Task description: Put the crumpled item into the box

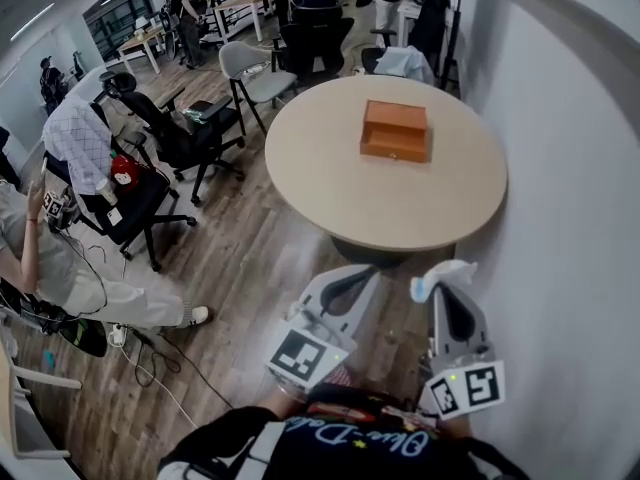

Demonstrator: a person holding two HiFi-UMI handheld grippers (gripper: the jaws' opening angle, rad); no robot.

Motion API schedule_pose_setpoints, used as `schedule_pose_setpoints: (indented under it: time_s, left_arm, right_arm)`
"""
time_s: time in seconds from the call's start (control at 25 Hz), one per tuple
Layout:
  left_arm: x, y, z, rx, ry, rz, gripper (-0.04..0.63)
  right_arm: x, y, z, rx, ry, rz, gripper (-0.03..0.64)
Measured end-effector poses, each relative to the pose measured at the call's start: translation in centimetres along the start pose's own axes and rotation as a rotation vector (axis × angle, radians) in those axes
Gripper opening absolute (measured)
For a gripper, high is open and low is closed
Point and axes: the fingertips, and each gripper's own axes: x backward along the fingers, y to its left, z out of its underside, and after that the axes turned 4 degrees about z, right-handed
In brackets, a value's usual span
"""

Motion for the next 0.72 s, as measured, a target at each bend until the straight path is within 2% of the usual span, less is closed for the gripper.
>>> schedule_pose_setpoints:
  time_s: [0.24,0.72]
  left_arm:
    - [-1.4,5.2,0.3,0.008,-0.005,-0.019,-0.008]
    - [-4.3,12.7,0.6,-0.003,-0.036,0.046,-0.008]
  right_arm:
    - [-5.6,0.3,-0.6,0.003,-0.011,-0.015,0.0]
    - [-13.2,0.4,-0.4,0.034,-0.011,0.04,0.0]
